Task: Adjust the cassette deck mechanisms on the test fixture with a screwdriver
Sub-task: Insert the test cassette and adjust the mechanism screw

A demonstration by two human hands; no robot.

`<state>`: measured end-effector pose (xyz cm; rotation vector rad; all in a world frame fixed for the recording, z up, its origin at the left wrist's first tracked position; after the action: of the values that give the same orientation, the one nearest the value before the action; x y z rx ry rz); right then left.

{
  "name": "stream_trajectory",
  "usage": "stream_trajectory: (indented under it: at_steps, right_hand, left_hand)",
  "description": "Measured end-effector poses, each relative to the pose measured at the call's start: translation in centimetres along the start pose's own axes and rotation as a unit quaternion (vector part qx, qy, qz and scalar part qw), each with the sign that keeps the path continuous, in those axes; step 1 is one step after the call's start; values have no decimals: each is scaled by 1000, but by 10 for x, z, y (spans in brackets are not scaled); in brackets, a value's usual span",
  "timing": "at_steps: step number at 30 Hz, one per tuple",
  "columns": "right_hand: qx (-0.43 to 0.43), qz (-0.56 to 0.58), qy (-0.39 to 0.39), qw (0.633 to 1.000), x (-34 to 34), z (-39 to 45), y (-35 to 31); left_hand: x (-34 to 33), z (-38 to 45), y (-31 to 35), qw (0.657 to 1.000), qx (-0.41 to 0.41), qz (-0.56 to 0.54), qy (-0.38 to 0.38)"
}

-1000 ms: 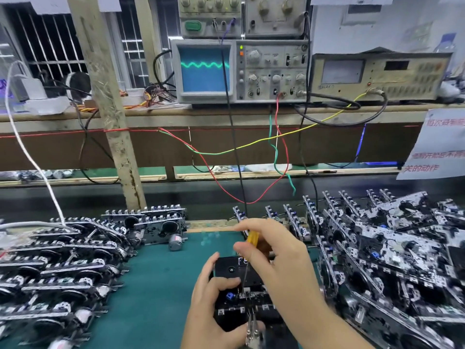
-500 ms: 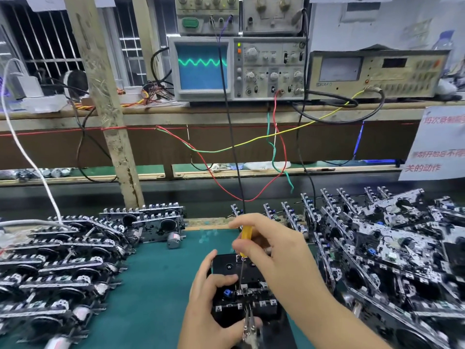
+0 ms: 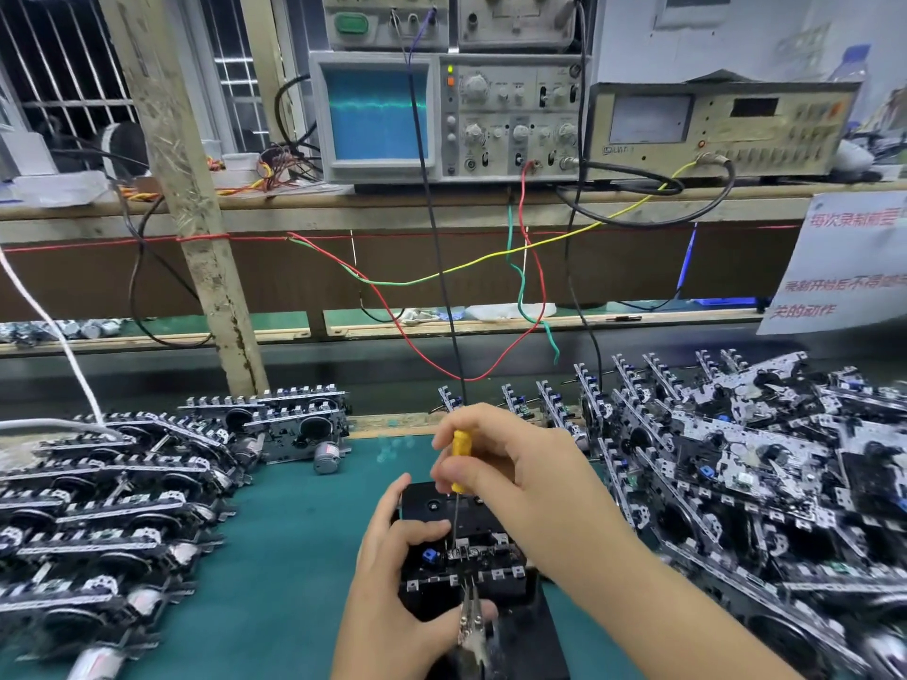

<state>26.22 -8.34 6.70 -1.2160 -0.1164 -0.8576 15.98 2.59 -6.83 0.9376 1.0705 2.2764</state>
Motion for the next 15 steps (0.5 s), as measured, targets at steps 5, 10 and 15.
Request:
stream_trajectory:
  at_steps: [5,10,15]
  right_hand:
    - [10,-37,68,997,-7,0,2]
    - [3,-84,54,995,-5,3,-1]
    - [-30,-28,-4,999,3,3,-3]
  left_hand:
    - [0,-1,2,1000,0,8,6]
    - [1,-1,1,1000,0,14,4]
    - [0,0,-2,1000,-7,5,9]
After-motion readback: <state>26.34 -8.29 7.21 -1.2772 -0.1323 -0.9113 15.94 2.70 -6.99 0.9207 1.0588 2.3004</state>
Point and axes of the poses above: each hand's wrist, its own z-axis towards the middle knuckle, its own x-axis out of the back of the hand, y = z × x, the point moved 4 cm from there along z, towards the middle knuckle, and after that the axes turned 8 degrees about -y, right-handed, at the moved point
